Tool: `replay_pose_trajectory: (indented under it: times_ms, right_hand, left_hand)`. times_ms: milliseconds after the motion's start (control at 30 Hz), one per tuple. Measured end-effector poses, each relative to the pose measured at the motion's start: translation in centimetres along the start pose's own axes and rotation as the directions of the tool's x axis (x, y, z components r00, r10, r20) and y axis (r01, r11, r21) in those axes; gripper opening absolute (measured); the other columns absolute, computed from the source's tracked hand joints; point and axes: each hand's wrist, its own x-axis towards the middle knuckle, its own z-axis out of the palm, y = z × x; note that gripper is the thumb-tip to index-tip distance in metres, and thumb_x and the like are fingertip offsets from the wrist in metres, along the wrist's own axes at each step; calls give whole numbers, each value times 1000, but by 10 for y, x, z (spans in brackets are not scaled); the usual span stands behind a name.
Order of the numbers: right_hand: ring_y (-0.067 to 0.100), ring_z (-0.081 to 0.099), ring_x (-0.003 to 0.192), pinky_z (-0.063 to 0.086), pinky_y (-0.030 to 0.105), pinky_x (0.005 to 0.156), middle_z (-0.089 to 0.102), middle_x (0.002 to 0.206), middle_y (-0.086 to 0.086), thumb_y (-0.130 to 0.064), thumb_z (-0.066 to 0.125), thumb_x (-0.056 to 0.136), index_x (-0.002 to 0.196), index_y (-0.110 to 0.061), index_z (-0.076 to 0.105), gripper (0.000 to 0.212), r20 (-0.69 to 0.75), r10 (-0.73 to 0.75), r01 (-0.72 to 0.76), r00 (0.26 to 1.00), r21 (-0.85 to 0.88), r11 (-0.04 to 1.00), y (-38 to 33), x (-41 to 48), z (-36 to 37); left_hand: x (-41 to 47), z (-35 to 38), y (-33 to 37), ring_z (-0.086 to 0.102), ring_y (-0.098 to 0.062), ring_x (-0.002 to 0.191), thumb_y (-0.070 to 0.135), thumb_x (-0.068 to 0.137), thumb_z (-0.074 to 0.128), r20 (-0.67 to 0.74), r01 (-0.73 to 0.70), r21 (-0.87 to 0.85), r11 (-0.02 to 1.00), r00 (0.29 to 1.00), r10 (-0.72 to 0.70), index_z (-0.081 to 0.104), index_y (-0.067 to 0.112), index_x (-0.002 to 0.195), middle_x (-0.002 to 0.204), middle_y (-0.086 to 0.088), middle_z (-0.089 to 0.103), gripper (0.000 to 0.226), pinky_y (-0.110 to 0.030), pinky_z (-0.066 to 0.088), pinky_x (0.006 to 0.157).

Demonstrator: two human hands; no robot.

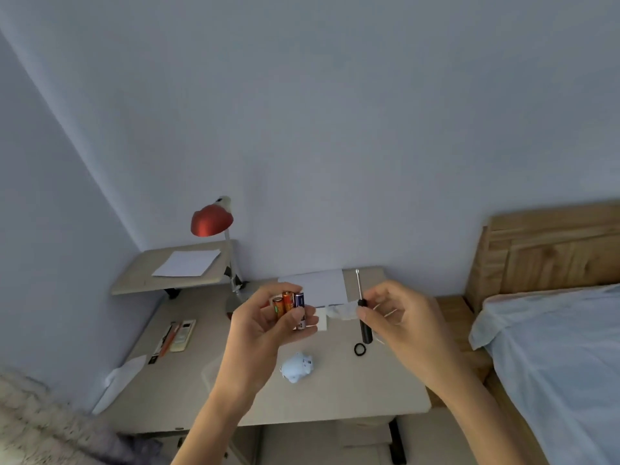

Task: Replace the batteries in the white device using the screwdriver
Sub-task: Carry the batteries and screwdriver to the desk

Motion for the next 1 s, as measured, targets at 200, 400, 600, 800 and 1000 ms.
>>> replay_pose_trajectory:
  times_ms: [200,400,600,800,1000]
  right_hand:
    - [6,71,76,58,24,70,74,87,-21,-19,81,91,94,-29,73,12,-11,92,-93,996,-46,995,74,89,9]
    - [10,70,67,61,38,70,74,79,-19,-17,85,84,87,-29,74,17,46,268,-262,962,-115,958,170,148,39]
    - [-1,67,72,51,22,67,74,82,-15,-15,81,84,88,-27,73,15,106,459,-424,882,-247,871,260,151,64]
    - [1,67,73,51,20,67,72,82,-16,-22,77,86,83,-36,64,19,77,643,-578,762,-365,730,337,123,98]
    - [5,68,73,61,36,72,72,81,-15,-26,74,88,85,-36,62,16,-5,763,-679,647,-460,572,397,94,133]
  left_hand:
    - [117,-2,-72,77,-37,99,-1,96,71,-21,52,71,996,999,-51,69,6,119,97,-20,80,24,-45,61,95]
    - [210,-9,-171,78,-32,102,-2,94,74,-2,187,150,971,982,-189,70,10,115,97,-22,79,25,-43,57,91]
    - [255,-26,-281,75,-43,92,1,89,81,-23,370,251,894,926,-377,75,17,109,90,-20,79,26,-48,60,86]
    - [285,-44,-378,74,-29,74,3,85,85,-35,488,384,784,856,-515,75,16,104,86,-16,79,25,-40,58,80]
    - [300,-62,-459,76,-31,75,8,88,82,-40,522,483,703,815,-578,77,26,100,75,-6,78,22,-42,56,80]
